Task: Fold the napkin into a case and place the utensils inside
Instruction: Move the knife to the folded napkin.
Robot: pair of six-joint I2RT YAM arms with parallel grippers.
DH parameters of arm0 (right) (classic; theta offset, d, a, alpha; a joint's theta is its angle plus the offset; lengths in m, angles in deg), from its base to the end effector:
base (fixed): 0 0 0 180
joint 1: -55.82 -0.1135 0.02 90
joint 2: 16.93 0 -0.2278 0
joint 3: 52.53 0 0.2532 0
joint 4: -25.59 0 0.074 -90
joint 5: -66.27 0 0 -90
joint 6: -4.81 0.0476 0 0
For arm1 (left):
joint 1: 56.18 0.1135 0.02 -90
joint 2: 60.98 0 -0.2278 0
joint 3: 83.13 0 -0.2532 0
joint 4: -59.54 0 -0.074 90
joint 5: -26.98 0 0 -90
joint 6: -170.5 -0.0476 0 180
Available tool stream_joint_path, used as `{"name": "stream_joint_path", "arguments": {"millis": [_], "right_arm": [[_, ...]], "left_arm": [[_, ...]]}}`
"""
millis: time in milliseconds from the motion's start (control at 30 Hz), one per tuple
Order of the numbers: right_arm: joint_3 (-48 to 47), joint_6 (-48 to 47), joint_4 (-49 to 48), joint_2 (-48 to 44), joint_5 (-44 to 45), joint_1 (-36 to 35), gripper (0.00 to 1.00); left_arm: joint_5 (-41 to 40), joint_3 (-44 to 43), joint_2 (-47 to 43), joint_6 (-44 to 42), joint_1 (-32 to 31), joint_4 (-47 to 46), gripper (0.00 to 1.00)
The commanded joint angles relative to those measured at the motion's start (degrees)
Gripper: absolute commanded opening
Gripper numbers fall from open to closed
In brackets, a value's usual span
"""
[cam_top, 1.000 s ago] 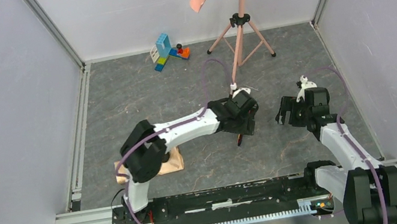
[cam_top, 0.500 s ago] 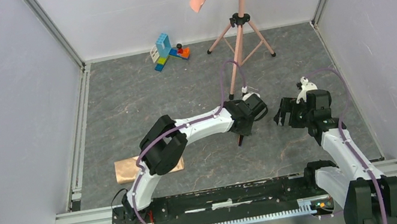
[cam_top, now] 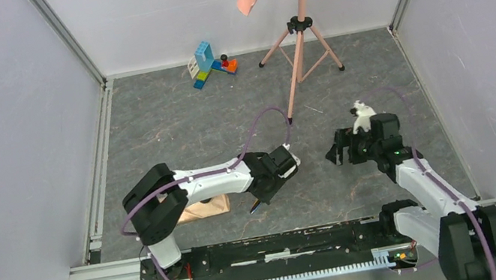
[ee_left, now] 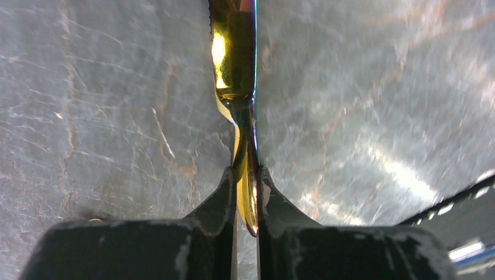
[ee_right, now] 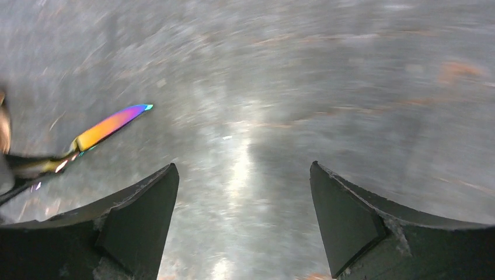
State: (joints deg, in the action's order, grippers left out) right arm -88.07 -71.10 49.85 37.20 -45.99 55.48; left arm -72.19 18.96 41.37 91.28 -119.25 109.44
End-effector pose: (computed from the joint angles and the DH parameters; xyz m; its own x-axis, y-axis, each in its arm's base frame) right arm 0.2129 0.0193 0.1371 -0.7286 0.2210 -0.6484 -0.1091 0.8970 0.4284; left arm 0.1571 -0.2925 0.1148 -0.5894 0.7525 -0.2939 0.7639 0.6375 0.1003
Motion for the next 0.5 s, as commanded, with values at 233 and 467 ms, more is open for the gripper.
{"name": "stream_joint_path", "arguments": {"millis": [233,467], "right_arm": [[-3.3,-3.4,-9.1,2.9,4.0,-18.3,0.98],[-1.6,-14.5,-15.0,-1.9,5.5,-21.9,0.98]], "left_arm": [[12.3,9.3,-8.1,-19.4,-1.5,-2.9,0.17],[10.3,10.7,-17.2,-17.4,-1.5,-4.1,0.55]]}}
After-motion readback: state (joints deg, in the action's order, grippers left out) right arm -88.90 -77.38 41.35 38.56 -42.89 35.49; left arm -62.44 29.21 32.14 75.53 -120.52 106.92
